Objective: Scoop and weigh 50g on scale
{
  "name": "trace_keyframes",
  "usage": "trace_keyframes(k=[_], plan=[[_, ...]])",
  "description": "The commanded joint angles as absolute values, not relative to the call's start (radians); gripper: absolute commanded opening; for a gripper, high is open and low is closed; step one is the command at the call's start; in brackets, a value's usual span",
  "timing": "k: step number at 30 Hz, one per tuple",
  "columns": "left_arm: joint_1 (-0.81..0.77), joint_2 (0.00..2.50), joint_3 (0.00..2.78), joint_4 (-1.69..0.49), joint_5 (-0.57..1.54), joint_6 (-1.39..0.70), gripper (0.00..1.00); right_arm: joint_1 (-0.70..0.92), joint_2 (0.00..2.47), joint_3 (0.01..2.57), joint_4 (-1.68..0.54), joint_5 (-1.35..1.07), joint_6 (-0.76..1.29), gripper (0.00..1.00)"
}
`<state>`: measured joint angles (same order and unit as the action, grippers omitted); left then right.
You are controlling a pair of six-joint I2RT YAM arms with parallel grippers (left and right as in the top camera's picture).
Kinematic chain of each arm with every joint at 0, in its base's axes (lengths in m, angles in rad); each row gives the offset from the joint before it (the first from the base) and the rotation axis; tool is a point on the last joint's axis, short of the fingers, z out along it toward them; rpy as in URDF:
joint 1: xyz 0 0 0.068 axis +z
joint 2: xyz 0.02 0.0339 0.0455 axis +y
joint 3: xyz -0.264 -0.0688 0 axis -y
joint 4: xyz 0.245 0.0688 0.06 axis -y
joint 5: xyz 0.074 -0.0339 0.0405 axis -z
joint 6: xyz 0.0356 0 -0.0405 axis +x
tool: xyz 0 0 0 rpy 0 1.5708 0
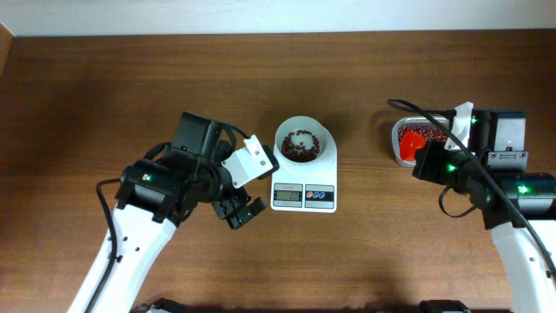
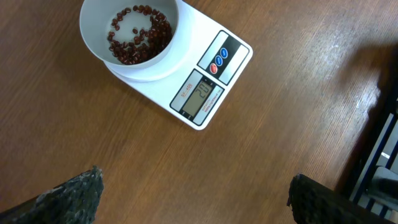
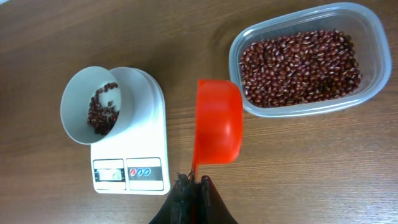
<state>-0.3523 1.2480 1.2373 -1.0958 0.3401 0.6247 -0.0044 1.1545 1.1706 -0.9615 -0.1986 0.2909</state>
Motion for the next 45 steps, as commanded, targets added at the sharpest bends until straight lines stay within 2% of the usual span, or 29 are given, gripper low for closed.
trace_keyframes(k=[1,6,12,18,28,31,34,45], plan=[[-0.35,1.232,1.246,-1.094,0.351,0.622,0.99,-0.007,1.168,1.172,-0.96,-0.167,0.285,0.04],[-0.35,1.232,1.246,-1.094,0.351,0.622,0.99,-0.007,1.235,1.172,-0.971,-0.167,0.281,0.04],[-0.35,1.232,1.246,-1.094,0.351,0.622,0.99,-0.007,1.236,1.172,-1.037,-0.065,0.057,0.04],[-0.35,1.232,1.246,-1.094,0.351,0.622,0.99,-0.007,1.271,1.172,-0.895,0.201,0.055,0.04],[-0.35,1.232,1.246,-1.094,0.351,0.622,0.99,-0.007,1.569,1.172,-0.748,0.231,0.055,0.04],[-0.35,1.232,1.246,-1.094,0.351,0.622,0.99,-0.007,1.583,1.172,-0.72,0.335,0.051,0.04],[-0.35,1.232,1.246,-1.094,0.351,0.622,0.99,-0.007,1.583,1.172,-0.718,0.334,-0.017,0.04],[-0.35,1.232,1.246,-1.094,0.351,0.622,0.99,-0.007,1.63,1.172,-0.672,0.334,-0.023,0.04]])
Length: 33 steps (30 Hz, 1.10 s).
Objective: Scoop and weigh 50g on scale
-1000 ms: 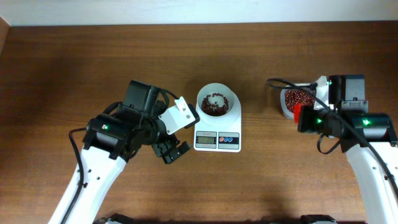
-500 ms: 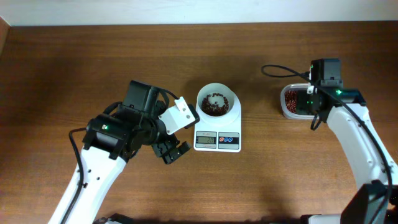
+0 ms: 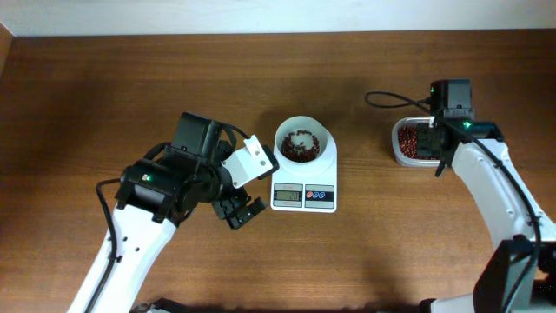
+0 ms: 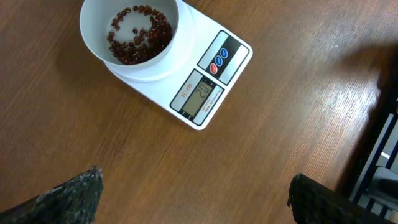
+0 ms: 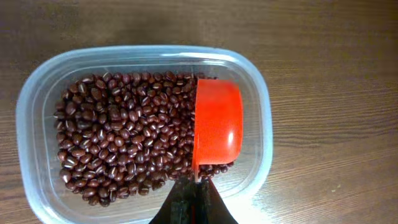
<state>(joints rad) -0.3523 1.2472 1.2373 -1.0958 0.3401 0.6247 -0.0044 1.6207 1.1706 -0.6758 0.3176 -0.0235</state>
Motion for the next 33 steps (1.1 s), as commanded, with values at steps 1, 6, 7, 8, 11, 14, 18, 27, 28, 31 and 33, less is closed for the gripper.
trace_keyframes(k=[1,6,7,8,11,14,18,27,28,31,33], plan=[[-0.35,1.232,1.246,-1.094,0.351,0.622,0.99,-0.007,1.63,1.172,-0.668,0.334,-0.023,0.04],[-0.35,1.232,1.246,-1.094,0.352,0.622,0.99,-0.007,1.63,1.172,-0.665,0.334,-0.075,0.04],[-0.35,1.232,1.246,-1.094,0.351,0.622,0.99,-0.007,1.632,1.172,-0.665,0.334,-0.075,0.04],[-0.35,1.232,1.246,-1.094,0.351,0.622,0.99,-0.007,1.636,1.172,-0.665,0.334,-0.075,0.04],[-0.35,1.232,1.246,-1.094,0.351,0.622,0.99,-0.008,1.671,1.172,-0.665,0.335,-0.102,0.04],[-0.35,1.232,1.246,-1.094,0.352,0.622,0.99,-0.007,1.707,1.172,-0.674,0.297,-0.101,0.04],[-0.35,1.232,1.246,-1.094,0.351,0.622,0.99,-0.007,1.706,1.172,-0.691,0.113,-0.097,0.04],[-0.35,1.232,1.246,-1.094,0.351,0.622,0.99,-0.041,1.699,1.173,-0.738,-0.001,-0.062,0.04],[-0.35,1.232,1.246,-1.094,0.351,0.622,0.99,-0.049,1.693,1.174,-0.745,-0.01,-0.062,0.04],[-0.35,1.232,1.246,-1.094,0.351,0.622,0.99,-0.077,1.678,1.186,-0.759,-0.044,-0.044,0.04],[-0.35,1.232,1.246,-1.094,0.351,0.622,0.99,-0.104,1.676,1.187,-0.763,-0.115,-0.044,0.04]])
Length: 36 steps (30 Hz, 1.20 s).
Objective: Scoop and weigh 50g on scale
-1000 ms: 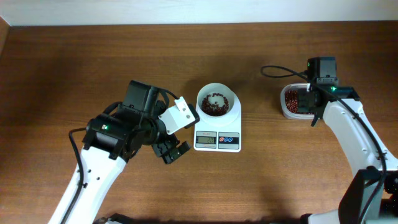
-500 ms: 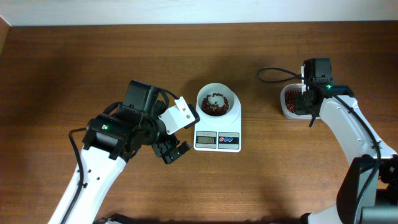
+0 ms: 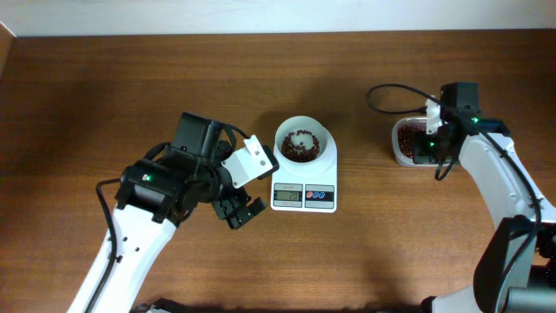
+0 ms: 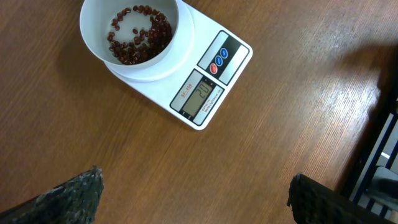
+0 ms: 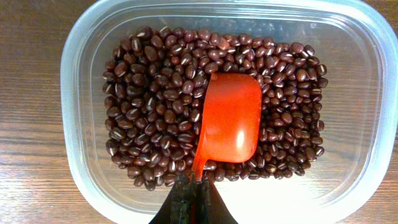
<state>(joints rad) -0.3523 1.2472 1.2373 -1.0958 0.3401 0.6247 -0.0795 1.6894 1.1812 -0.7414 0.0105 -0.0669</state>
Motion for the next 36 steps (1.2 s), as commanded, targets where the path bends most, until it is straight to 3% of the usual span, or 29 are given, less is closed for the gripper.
trace_keyframes(k=[1,14,30,36], plan=[[-0.35,1.232,1.246,-1.094,0.351,0.622,0.99,-0.12,1.676,1.187,-0.764,-0.159,-0.044,0.04],[-0.35,1.232,1.246,-1.094,0.351,0.622,0.99,-0.408,1.676,1.187,-0.783,-0.66,-0.044,0.04],[-0.35,1.232,1.246,-1.094,0.352,0.622,0.99,-0.451,1.788,1.181,-0.778,-0.645,-0.045,0.04],[-0.35,1.232,1.246,-1.094,0.351,0.622,0.99,-0.538,1.787,1.181,-0.779,-0.825,-0.045,0.04]])
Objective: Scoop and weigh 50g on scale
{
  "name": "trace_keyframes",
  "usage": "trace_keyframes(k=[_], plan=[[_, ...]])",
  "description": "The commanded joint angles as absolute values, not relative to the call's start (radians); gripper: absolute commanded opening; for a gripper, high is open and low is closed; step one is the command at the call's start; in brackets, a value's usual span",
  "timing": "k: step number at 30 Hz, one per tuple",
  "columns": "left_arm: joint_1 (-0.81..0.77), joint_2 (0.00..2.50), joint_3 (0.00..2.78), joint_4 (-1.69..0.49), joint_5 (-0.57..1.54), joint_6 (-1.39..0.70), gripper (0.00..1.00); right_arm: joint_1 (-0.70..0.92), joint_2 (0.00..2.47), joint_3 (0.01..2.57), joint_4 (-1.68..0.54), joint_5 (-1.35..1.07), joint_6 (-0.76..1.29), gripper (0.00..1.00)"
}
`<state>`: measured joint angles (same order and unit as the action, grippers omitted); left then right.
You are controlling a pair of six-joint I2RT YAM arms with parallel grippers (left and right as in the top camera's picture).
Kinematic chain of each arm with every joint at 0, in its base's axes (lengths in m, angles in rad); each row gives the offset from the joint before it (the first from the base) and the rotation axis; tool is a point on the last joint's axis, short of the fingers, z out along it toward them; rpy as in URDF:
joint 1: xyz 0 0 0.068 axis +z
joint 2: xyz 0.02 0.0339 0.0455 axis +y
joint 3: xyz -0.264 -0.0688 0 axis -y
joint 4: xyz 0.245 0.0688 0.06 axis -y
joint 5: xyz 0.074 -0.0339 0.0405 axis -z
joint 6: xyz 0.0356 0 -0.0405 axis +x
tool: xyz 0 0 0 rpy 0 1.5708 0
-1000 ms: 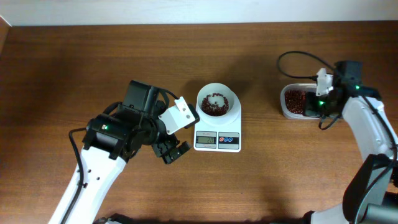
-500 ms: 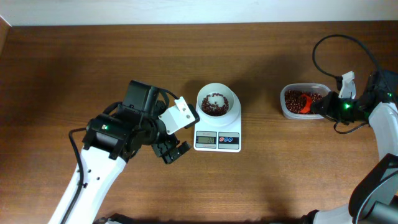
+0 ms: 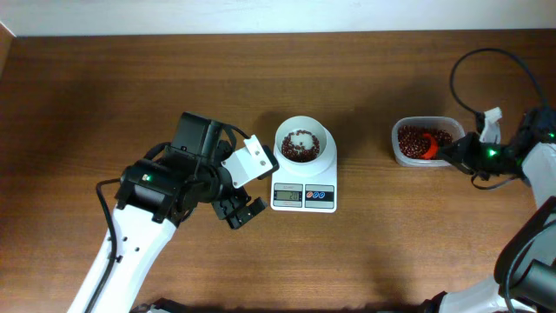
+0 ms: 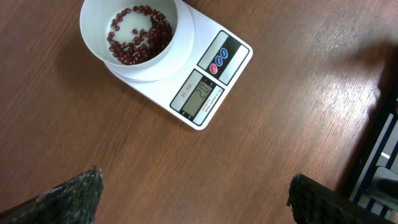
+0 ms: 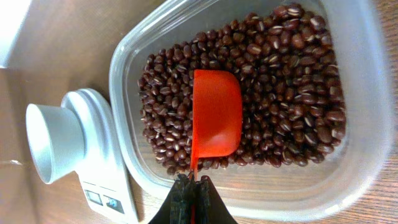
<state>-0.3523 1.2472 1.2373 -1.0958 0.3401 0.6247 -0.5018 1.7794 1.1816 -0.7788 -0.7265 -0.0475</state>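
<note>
A white scale [image 3: 304,193] stands mid-table with a white bowl [image 3: 303,142] of a few red beans on it; its display [image 4: 199,97] faces the front. At the right a clear tub [image 3: 423,141] holds red beans [image 5: 273,87]. My right gripper [image 5: 192,182] is shut on the handle of an orange scoop [image 5: 216,112], whose cup lies in the beans, seen from its back. My left gripper [image 4: 193,196] hangs open over bare table left of the scale, nothing between its fingers.
The brown wooden table [image 3: 104,96] stretches around the scale. A black cable [image 3: 473,65] loops above the right arm near the tub. The left arm's body [image 3: 174,178] stands close to the scale's left side.
My right arm has swung out to the right and tilted, so the scoop now enters the tub from the right side. The left arm, scale and bowl are unchanged.
First my right gripper held the empty scoop between the scale and the tub. Then the scoop was over the tub's beans, then down among them. Now the wrist has turned with the scoop still in the beans. The left gripper stayed open and still.
</note>
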Motion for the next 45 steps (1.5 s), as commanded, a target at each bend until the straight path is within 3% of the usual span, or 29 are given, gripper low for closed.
trace_keyframes(k=[1,19,21,28,45], plan=[[-0.35,1.232,1.246,-1.094,0.351,0.622,0.99,-0.554,1.787,1.181,-0.779,-0.86,-0.047,0.04],[-0.35,1.232,1.246,-1.094,0.351,0.622,0.99,-0.649,1.787,1.181,-0.805,-0.964,-0.049,0.04],[-0.35,1.232,1.246,-1.094,0.352,0.622,0.99,-0.649,1.787,1.181,-0.818,-1.049,-0.13,0.04],[-0.35,1.232,1.246,-1.094,0.351,0.622,0.99,-0.649,1.787,1.181,-0.828,-0.882,-0.089,0.04],[-0.35,1.232,1.246,-1.094,0.351,0.622,0.99,-0.649,1.787,1.181,-0.834,-1.07,-0.089,0.04]])
